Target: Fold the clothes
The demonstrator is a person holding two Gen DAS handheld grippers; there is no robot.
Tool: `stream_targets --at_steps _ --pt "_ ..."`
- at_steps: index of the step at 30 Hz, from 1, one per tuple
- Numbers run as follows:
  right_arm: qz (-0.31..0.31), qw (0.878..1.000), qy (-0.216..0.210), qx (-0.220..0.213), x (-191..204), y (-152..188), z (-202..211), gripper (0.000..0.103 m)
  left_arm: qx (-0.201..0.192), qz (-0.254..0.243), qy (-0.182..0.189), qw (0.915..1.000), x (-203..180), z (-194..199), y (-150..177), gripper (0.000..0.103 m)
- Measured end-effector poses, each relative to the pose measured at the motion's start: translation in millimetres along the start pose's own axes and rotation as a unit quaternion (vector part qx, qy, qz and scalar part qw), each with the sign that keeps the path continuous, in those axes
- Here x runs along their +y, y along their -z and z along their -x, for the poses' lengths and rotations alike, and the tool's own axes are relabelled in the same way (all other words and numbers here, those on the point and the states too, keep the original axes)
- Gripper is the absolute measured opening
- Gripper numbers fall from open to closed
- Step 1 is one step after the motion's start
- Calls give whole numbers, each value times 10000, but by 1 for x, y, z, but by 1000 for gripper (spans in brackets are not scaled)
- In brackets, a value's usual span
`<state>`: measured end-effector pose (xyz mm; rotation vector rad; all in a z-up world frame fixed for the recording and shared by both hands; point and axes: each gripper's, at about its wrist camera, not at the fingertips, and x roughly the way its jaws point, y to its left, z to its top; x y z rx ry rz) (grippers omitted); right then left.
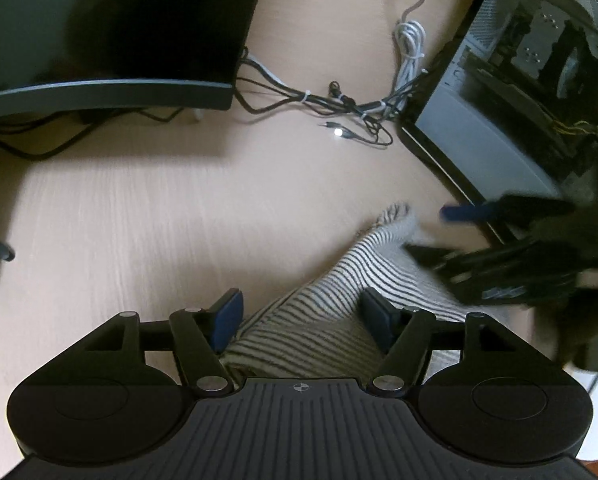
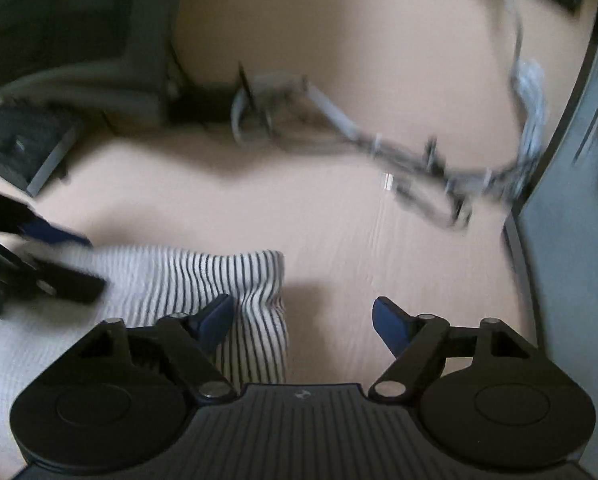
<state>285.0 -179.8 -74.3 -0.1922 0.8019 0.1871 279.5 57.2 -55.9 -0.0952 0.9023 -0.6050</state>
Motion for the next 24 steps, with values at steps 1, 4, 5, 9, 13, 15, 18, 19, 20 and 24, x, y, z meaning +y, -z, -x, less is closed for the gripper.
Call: stream_targets --at_steps 1,4,5,9,13,15,18,19,20,24 --pt "-146 9999 21 -13 -2 0 -3 87 -10 -1 3 10000 0 -1 0 71" --pt "-582 9982 -149 -59 -13 -5 11 87 -1 -59 15 10000 2 -2 2 76" --pt "-714 9972 -217 -103 -17 -5 19 87 -2 -77 14 10000 2 -2 2 77" --pt "-1756 9827 -558 -196 -30 10 71 90 -12 -144 -22 9999 0 -2 3 77" --pt "-2998 9472 -1137 72 -35 43 92 91 -45 -184 -107 9998 -5 -2 4 77" --pt "-3337 9335 -1286 245 -32 59 90 91 -52 -168 -137 9998 -6 -1 5 77" --pt "-3793 9120 -1491 467 -27 80 86 91 -61 -192 -204 9996 -10 1 6 77" --pt "-3852 9089 -1532 444 -25 80 86 91 -63 -200 -226 9995 -11 1 6 77" --pt "-3839 9097 -1542 362 -23 78 88 90 -65 -203 -246 9995 -12 1 7 77" --pt "-2971 9447 -1345 -344 -8 55 113 59 -109 -163 -296 9994 -12 2 9 79"
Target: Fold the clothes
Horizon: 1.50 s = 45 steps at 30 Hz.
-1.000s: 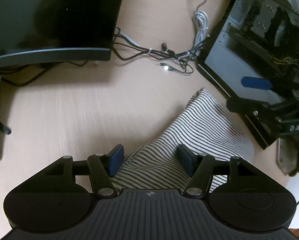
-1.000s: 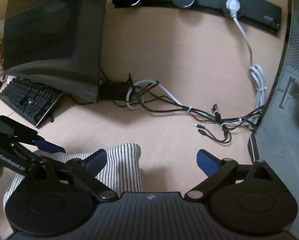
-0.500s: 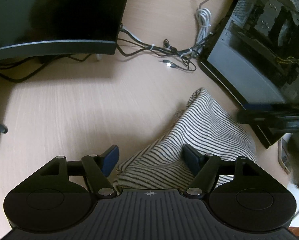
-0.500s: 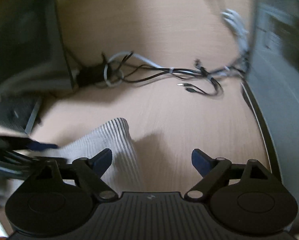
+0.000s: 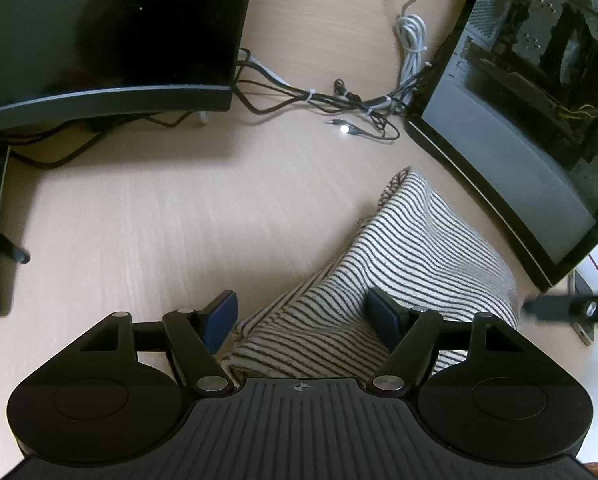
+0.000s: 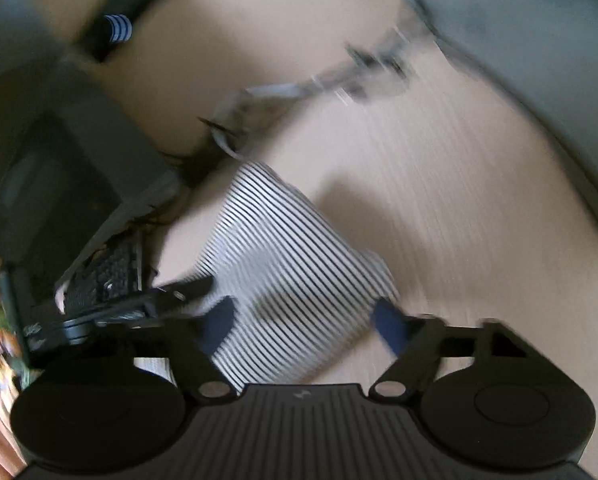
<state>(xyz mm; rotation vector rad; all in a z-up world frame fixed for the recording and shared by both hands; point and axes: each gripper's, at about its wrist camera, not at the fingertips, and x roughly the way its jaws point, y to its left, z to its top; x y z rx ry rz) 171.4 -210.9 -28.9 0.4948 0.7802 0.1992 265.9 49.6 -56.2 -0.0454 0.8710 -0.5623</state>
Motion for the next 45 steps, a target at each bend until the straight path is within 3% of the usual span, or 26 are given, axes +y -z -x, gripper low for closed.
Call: stream_targets --at_steps 2,4,6,10,15,21,27,31,38,45 --pt "689 9975 -25 -129 21 -7 2 57 -25 78 -1 10000 1 0 2 79" --pt "1187 9928 -132 82 39 -9 -13 57 -47 156 -8 9999 2 -1 3 80" --pt "1681 9849 -50 411 52 -3 -39 66 -44 185 -36 9998 3 -2 3 82" --pt "2447 9687 254 323 65 14 -65 75 -46 212 -103 9997 3 -3 5 83" --pt "2412 9698 204 309 62 8 -53 75 -44 189 -98 9998 3 -3 5 87" --pt "1126 9936 105 73 35 -2 2 85 -43 182 -113 9998 2 -1 6 87" --pt "125 9974 246 668 2 -2 -18 85 -49 379 -83 9992 4 2 11 87" --pt "-276 9946 25 996 -13 0 -44 85 -77 585 -124 9982 7 12 22 87" --pt "611 9920 -344 1048 12 -21 -83 85 -112 1391 -297 9898 24 41 53 85" --pt "2032 9674 -961 1168 67 -45 -147 85 -278 1888 -606 9797 37 63 71 85"
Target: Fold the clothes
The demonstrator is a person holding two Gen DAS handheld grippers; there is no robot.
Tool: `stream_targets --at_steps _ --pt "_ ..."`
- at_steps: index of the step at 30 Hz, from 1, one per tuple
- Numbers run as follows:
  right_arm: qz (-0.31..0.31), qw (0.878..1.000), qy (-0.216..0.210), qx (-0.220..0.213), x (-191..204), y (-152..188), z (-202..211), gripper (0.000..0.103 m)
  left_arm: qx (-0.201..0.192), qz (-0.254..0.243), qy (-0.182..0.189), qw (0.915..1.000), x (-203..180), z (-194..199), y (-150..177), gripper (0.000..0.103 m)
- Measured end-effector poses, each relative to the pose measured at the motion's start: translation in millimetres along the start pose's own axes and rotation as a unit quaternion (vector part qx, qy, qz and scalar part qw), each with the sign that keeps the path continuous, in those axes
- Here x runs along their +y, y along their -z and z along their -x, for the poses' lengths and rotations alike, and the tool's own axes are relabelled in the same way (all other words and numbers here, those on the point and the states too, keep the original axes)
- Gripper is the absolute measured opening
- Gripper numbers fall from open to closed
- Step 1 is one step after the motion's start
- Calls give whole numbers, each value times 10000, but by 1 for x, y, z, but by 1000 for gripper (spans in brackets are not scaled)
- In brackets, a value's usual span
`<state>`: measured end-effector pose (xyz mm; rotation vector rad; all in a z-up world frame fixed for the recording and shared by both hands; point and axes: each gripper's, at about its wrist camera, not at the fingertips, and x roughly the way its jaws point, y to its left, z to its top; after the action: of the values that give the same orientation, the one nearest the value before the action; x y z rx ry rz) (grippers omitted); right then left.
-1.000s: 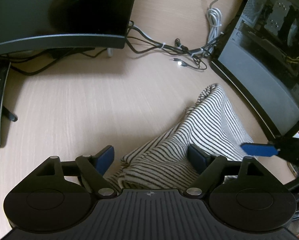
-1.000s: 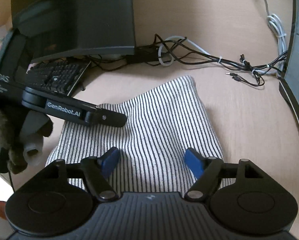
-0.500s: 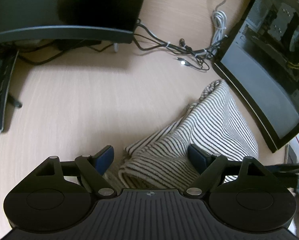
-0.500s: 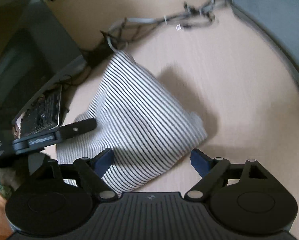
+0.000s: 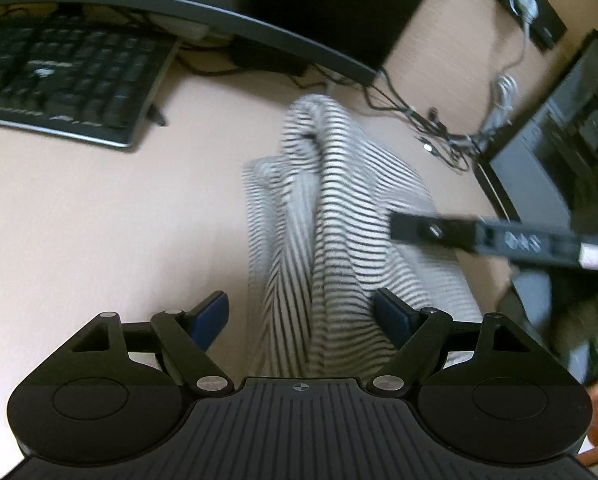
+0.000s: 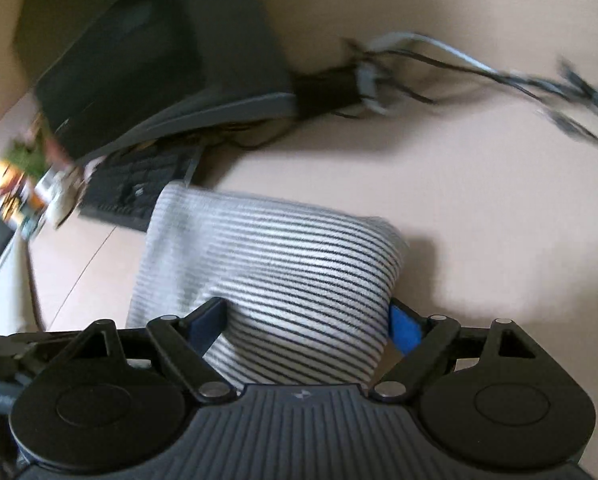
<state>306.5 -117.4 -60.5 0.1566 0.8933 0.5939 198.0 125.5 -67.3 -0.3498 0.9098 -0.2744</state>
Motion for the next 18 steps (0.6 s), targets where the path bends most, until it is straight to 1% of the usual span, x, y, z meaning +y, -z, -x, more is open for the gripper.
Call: stream_targets --at_steps 2,4,7,8,10,12,13,14,17,18 --pt "446 9990 -79 5 11 -13 -16 85 -86 116 -95 9999 6 2 0 85" --pt "938 9956 -30 -75 26 -23 -27 85 -143 236 -136 9995 12 4 -1 86" --pt "1402 9899 100 -163 42 -29 -29 85 -284 249 -173 9991 17 15 -7 83" --pt "1451 9891 120 -204 44 -28 -24 85 -397 230 -216 9987 18 20 -12 81" --pt "1454 9889 141 -282 45 -23 -11 85 -638 176 -277 9974 18 31 -22 81" --pt "1383 9898 144 -324 43 -16 1 85 -941 69 -254 9952 13 39 -34 81" --pt "1345 9902 151 -341 43 -11 7 85 -1072 -6 -198 9940 10 41 -41 80" --pt "1326 9904 159 -352 44 -5 13 85 -1154 -101 -80 9932 6 40 -48 77" --pt "1451 9889 30 -311 54 16 25 85 -1156 -352 162 9925 -8 25 -64 74" --pt "1555 9874 -10 -290 60 25 26 85 -1121 -434 178 9926 -12 19 -68 74"
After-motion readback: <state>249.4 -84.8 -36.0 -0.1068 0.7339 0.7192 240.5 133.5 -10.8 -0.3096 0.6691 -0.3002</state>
